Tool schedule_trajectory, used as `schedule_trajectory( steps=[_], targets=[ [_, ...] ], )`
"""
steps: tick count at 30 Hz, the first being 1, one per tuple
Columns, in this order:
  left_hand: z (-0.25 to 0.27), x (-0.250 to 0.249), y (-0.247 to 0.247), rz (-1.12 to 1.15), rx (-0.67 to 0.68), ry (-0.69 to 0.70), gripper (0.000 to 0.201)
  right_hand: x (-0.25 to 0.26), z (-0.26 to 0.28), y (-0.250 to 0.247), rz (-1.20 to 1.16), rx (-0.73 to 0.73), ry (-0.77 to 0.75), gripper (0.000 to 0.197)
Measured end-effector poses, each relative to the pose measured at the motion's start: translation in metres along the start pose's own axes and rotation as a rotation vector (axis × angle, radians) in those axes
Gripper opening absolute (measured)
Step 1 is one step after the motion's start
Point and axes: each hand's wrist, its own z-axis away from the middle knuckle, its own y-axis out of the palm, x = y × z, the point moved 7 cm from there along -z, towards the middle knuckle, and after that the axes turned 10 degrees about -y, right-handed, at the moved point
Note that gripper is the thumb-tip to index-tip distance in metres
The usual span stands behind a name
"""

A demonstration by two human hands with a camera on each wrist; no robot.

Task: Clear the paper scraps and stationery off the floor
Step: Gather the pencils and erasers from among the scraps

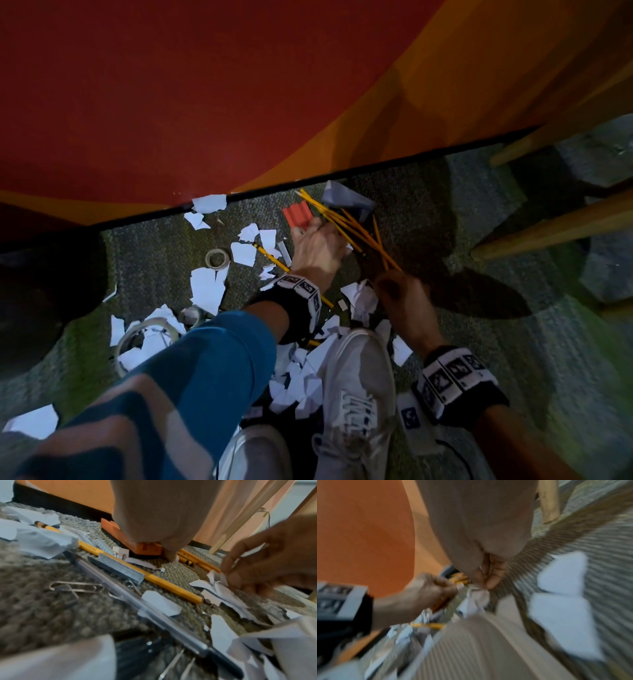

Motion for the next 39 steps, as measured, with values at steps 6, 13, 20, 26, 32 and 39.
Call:
schedule_trajectory(
  steps=[6,13,20,26,32,39],
  targets=[
    [-0.001,0.001,-0.004,0.134,-0.023,-0.03,0.019,0.011,0.01,0.013,0.112,0.034,-0.072,0.024],
    [0.018,0.014,-0.014,0.554,-0.055,-0.009,0.014,0.014,0.018,0.04,0.252,0.11,-0.132,0.036],
    [0.063,0.018,-0.026,0.714,0.037,-0.004,0.014,0.017,0.023,0.041,0.157,0.163,-0.234,0.027],
    [0.102,0.039,-0.066,0.916,0.037,-0.154,0.006,0.029,0.007,0.015,0.089,0.067,-0.115,0.018],
    [0.131,0.062,-0.145,1.044,0.017,-0.234,0.004,0.119,-0.016,-0.04,-0.239,-0.01,-0.114,0.021],
    [0.172,0.118,-0.284,1.107,-0.166,-0.272,0.004,0.313,-0.018,-0.072,-0.239,0.266,-0.311,0.016]
  ],
)
